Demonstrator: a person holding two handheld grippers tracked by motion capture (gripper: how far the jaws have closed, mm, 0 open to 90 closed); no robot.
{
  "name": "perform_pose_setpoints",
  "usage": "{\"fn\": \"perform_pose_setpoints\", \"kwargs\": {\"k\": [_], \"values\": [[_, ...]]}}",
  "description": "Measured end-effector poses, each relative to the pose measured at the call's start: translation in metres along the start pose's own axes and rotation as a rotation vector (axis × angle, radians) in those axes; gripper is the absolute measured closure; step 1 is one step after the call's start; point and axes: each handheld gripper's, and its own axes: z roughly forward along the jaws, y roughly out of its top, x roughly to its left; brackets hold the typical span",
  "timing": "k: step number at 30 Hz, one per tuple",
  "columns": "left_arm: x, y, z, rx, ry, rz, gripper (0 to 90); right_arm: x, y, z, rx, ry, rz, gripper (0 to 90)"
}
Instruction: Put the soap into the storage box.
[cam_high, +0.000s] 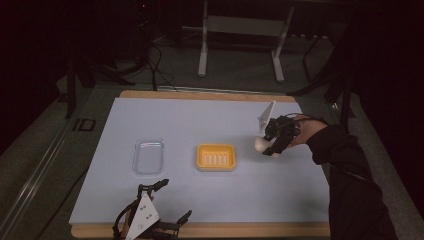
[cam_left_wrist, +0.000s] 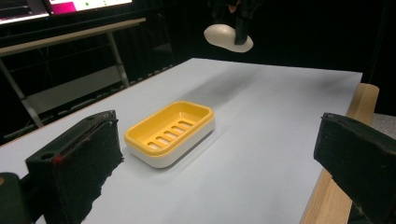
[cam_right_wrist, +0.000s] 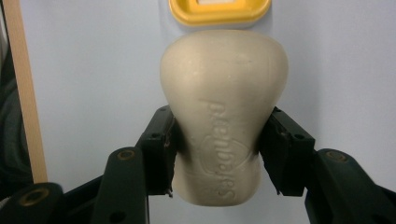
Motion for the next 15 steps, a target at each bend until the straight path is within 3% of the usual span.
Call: {"fn": "perform_pose_setpoints", "kwargs": {"k": [6,15], "values": [[0.0,0.0,0.0,-0.001,0.0,-0.003,0.9,-0.002,0.01,-0.001,-0.007,0.002,-0.001,49.5],[0.0,0.0,-0.001,-0.002,-0.001,-0.003,0.9,-0.004,0.031,-0.006,-0.033,-0.007,-0.044,49.5]]}}
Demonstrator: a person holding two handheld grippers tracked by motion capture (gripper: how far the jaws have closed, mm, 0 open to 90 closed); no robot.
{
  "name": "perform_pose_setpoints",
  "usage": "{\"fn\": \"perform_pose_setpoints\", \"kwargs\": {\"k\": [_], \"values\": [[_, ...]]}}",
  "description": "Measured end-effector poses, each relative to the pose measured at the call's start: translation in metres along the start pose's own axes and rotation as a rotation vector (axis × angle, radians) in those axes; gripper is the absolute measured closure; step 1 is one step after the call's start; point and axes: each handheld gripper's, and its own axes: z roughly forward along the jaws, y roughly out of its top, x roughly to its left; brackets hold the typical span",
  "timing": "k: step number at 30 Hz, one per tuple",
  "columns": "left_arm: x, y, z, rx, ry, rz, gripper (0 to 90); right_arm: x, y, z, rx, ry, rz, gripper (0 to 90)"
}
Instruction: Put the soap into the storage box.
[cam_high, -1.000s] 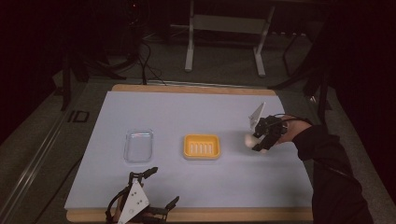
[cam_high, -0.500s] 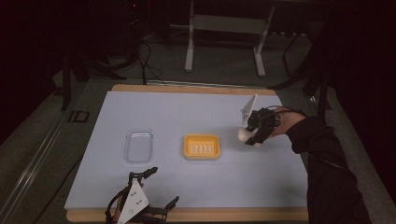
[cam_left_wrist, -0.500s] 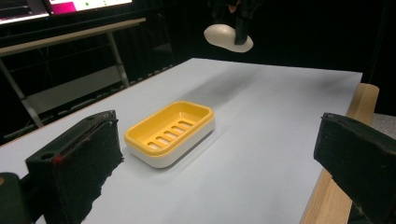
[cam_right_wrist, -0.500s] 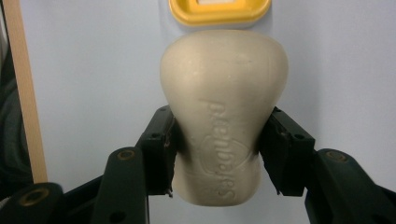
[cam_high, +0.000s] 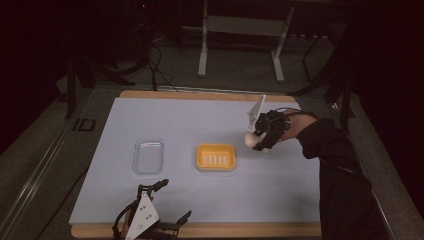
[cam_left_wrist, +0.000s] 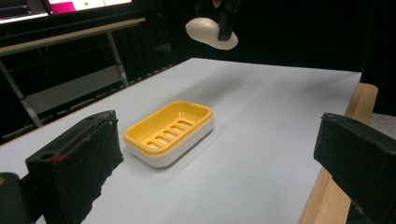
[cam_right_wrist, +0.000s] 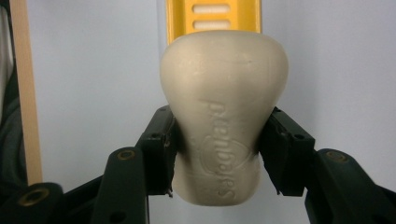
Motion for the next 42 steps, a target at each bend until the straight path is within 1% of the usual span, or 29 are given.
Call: {"fn": "perform_pose_setpoints", "kwargs": {"k": [2,6,9,10,17,24,26,29,32,33,34,39,42], "values": [[0.0,0.0,0.0,0.001,0.0,0.0,0.9,0.0,0.002,0.0,-0.004,0.001,0.001,49.5],[0.0,0.0,-0.001,-0.003,-0.001,0.001,0.9,0.001,0.011,0.005,-0.02,0.008,-0.015,49.5],[-0.001,0.0,-0.001,-0.003,-0.003,0.0,0.9,0.0,0.016,0.007,-0.018,0.005,-0.025,49.5],[-0.001,0.0,-0.001,-0.003,-0.003,-0.001,0.9,0.0,0.018,0.007,-0.019,0.011,-0.028,49.5],[-0.001,0.0,-0.001,-0.002,-0.006,0.0,0.9,-0.001,0.031,0.006,-0.045,0.011,-0.046,49.5],[-0.001,0.0,-0.001,-0.002,-0.007,0.002,0.9,0.0,0.047,0.009,-0.066,0.015,-0.068,49.5],[-0.001,0.0,-0.001,-0.002,-0.007,0.002,0.9,0.0,0.049,0.01,-0.068,0.019,-0.068,49.5],[-0.001,0.0,-0.001,-0.003,-0.008,0.003,0.9,0.001,0.057,0.013,-0.069,0.017,-0.086,49.5],[-0.001,0.0,-0.002,-0.004,-0.008,0.003,0.9,0.001,0.062,0.013,-0.076,0.018,-0.088,49.5],[-0.001,0.0,-0.002,-0.005,-0.008,0.004,0.9,0.001,0.064,0.012,-0.081,0.018,-0.089,49.5],[-0.001,0.0,-0.002,-0.005,-0.008,0.004,0.9,0.001,0.068,0.012,-0.087,0.018,-0.106,49.5],[-0.001,0.0,-0.002,-0.005,-0.009,0.004,0.9,0.001,0.079,0.011,-0.118,0.033,-0.114,49.5],[-0.001,0.0,-0.002,-0.006,-0.008,0.004,0.9,0.002,0.084,0.012,-0.144,0.042,-0.131,49.5]]}}
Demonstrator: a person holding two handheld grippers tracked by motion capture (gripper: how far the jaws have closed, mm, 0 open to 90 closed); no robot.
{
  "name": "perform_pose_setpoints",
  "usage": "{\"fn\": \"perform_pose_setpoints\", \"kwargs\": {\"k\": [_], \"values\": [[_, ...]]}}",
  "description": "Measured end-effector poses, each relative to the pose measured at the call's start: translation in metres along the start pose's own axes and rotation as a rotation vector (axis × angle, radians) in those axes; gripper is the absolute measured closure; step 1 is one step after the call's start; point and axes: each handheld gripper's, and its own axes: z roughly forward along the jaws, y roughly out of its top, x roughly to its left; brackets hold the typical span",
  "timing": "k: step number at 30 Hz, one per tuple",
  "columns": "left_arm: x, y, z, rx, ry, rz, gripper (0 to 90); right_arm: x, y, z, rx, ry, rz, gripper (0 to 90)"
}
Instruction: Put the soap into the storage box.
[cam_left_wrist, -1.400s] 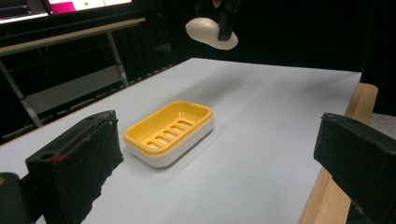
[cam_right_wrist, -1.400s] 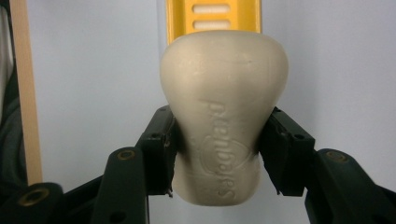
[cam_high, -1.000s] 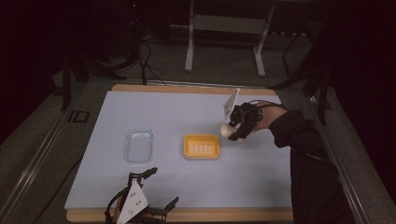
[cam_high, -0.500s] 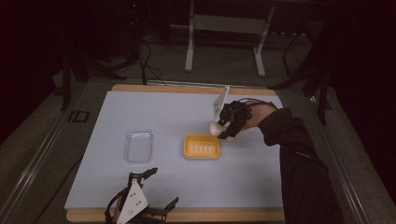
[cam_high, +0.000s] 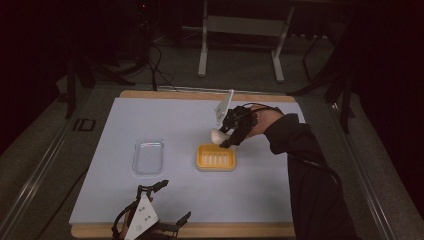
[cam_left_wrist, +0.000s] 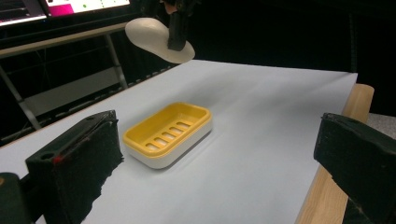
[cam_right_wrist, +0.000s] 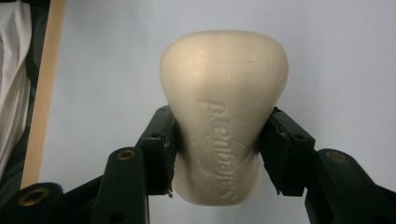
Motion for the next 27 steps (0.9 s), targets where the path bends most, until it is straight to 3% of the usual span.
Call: {"fn": "perform_pose_setpoints", "kwargs": {"k": [6,12,21,27], "values": [[0.0,0.0,-0.001,0.0,-0.003,0.0,0.9,-0.003,0.002,0.004,-0.052,-0.013,-0.009,49.5],[0.0,0.0,-0.001,0.001,-0.005,0.004,0.9,-0.002,-0.001,0.014,-0.059,-0.022,-0.032,49.5],[-0.001,0.0,0.0,0.002,-0.008,0.003,0.9,-0.01,-0.021,0.042,-0.044,0.03,0.011,49.5],[-0.001,0.0,0.0,0.001,-0.009,0.003,0.9,-0.013,-0.025,0.055,-0.042,0.044,0.017,49.5]]}}
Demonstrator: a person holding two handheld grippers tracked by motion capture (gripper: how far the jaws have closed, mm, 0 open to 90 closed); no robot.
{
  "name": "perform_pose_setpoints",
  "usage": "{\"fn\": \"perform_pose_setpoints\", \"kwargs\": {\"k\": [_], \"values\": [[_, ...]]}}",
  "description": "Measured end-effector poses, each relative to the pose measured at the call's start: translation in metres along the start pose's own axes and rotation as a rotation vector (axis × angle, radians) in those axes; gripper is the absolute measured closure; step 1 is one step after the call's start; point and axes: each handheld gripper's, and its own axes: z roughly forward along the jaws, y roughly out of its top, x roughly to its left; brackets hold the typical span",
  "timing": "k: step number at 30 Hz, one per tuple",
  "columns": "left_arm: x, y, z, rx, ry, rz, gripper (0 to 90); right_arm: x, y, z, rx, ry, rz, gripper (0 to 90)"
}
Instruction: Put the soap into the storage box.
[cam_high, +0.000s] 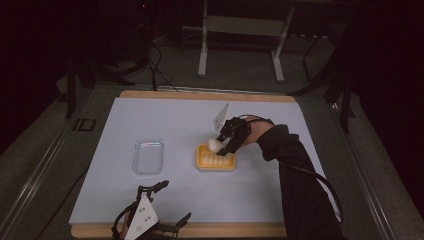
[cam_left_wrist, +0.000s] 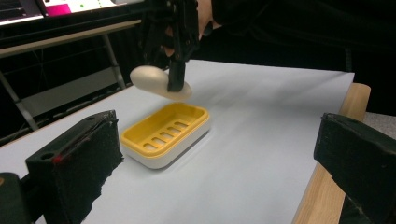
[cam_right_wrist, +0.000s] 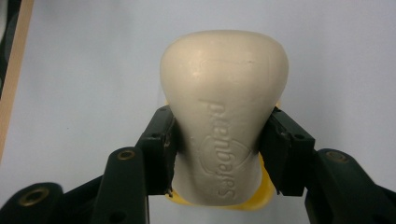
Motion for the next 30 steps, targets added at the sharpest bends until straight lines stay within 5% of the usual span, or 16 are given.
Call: {"fn": "perform_pose_setpoints", "kwargs": {"k": [16,30], "values": [[0.0,0.0,0.0,0.001,-0.004,-0.001,0.9,-0.006,-0.013,0.043,0.061,0.028,0.019,49.5],[0.0,0.0,0.0,0.001,-0.006,-0.001,0.9,-0.008,-0.016,0.057,0.075,0.047,0.053,49.4]]}}
